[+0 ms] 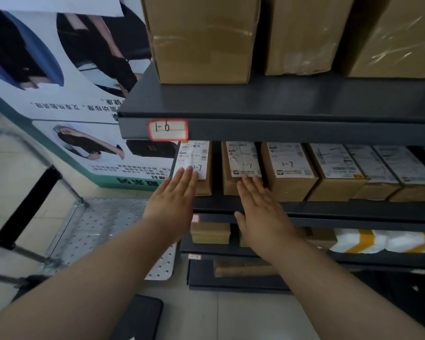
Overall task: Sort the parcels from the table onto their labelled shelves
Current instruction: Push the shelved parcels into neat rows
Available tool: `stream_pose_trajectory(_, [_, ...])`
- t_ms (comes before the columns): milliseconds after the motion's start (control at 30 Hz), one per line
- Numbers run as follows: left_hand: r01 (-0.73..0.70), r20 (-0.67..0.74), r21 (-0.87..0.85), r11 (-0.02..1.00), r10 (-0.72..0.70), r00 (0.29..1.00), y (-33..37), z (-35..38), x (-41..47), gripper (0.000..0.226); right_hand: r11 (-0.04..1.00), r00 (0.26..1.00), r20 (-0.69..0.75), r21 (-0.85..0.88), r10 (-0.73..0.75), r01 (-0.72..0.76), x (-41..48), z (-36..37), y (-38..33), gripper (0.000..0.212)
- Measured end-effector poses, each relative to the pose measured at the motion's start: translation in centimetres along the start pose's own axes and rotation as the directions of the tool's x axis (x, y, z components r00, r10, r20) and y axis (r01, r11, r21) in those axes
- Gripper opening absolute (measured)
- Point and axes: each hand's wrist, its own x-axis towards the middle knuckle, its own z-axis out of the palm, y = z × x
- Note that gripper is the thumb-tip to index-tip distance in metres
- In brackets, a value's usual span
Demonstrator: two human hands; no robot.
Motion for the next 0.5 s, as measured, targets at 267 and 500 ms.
stream_pose_trajectory(267, [0.029,-0.011,-0.09,0.995,-0.03,0.999,-0.3,2.0,1.6,0.064,0.996,0.999,-0.048,-0.086,0.003,-0.007,2.6,2.4,-0.6,0.065])
stream_pose_trajectory(500, [0.04,-0.018,-0.118,0.992,-0.042,0.999,-0.2,2.2,1.8,0.065,0.999,0.999,-0.05,-0.037,-0.013,0.011,3.5,2.2,-1.3,0.065])
